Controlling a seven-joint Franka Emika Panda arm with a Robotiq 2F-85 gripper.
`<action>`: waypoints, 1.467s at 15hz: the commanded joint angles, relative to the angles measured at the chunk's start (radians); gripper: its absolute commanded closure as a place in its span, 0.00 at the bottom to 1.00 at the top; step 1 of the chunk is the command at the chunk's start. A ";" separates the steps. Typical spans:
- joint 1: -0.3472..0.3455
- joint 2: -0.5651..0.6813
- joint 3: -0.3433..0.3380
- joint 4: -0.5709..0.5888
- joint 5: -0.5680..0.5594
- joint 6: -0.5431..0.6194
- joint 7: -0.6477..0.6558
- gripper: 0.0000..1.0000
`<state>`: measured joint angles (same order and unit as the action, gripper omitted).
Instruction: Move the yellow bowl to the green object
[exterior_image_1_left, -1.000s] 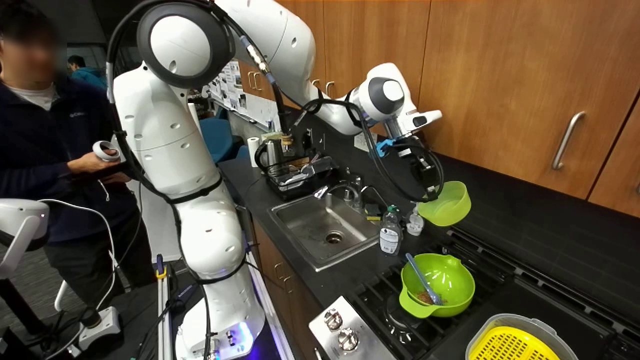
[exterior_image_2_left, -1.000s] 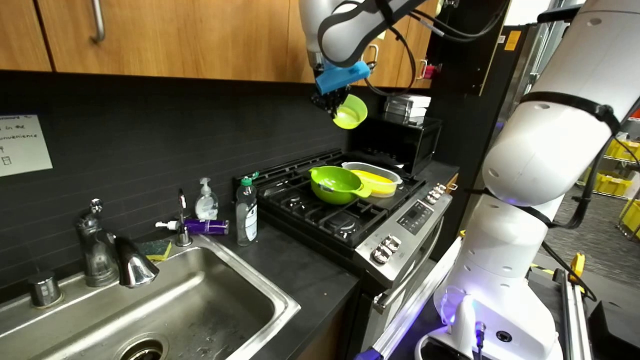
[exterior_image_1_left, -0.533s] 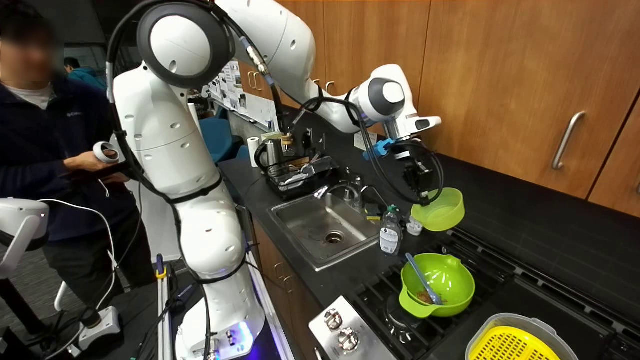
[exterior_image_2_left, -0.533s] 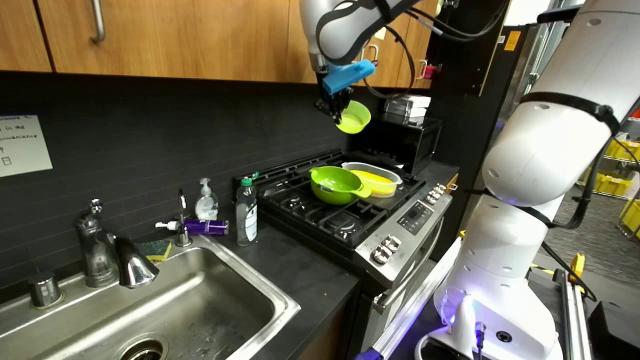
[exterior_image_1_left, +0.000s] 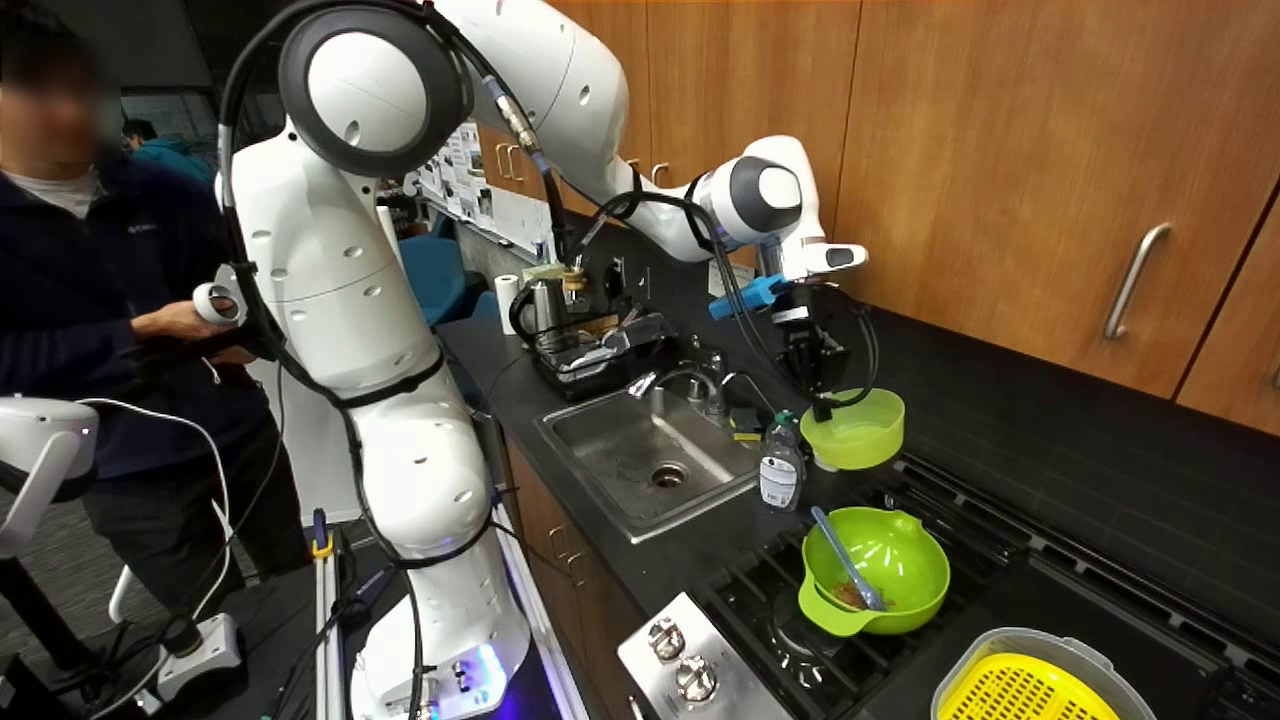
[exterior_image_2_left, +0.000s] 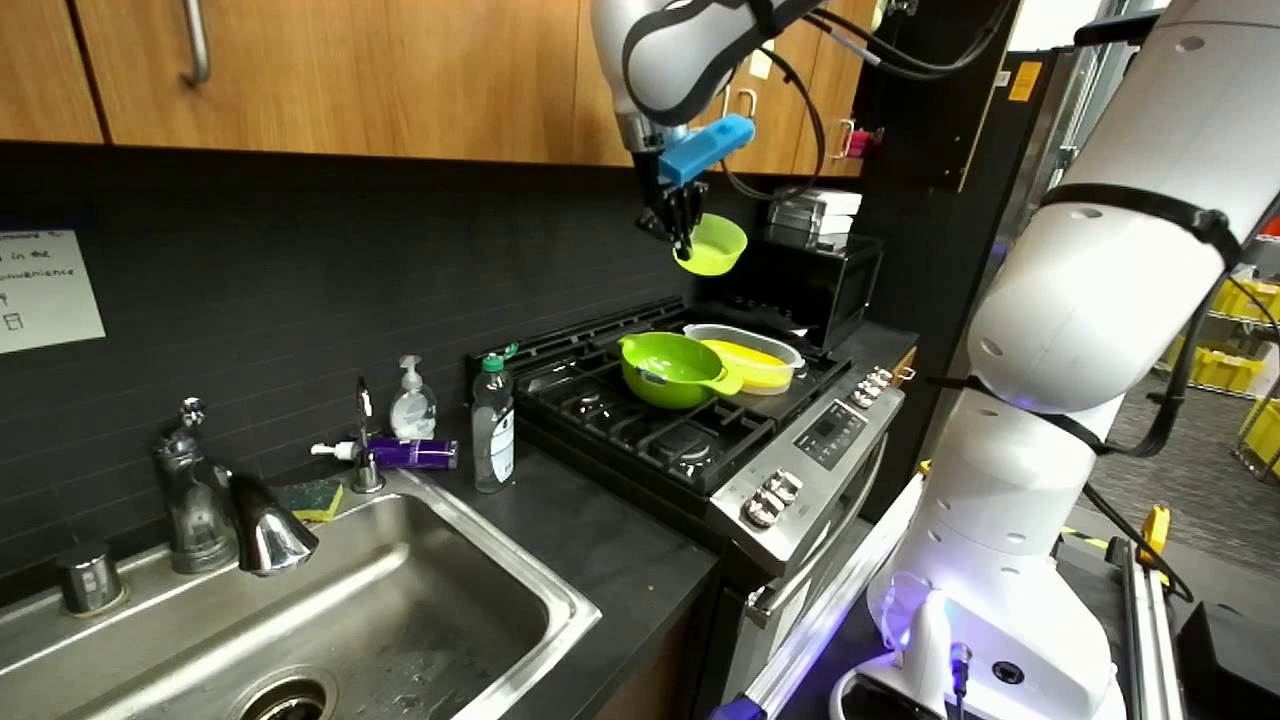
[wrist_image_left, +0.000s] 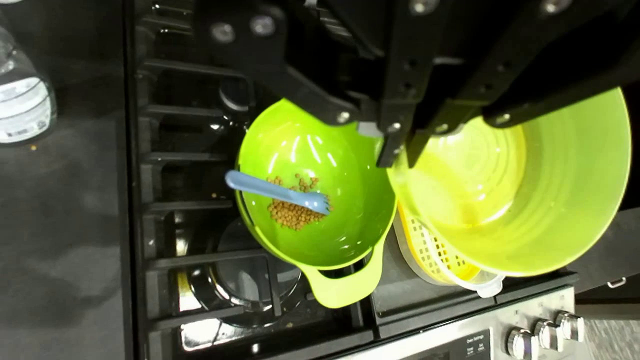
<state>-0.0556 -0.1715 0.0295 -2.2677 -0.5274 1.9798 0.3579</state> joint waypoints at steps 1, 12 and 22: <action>0.019 0.004 0.006 0.006 0.011 -0.039 -0.084 0.99; 0.015 0.036 -0.021 0.031 0.029 -0.050 -0.225 0.99; 0.016 0.087 -0.044 0.047 0.053 -0.077 -0.333 0.99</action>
<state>-0.0427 -0.1098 -0.0096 -2.2491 -0.5035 1.9352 0.0783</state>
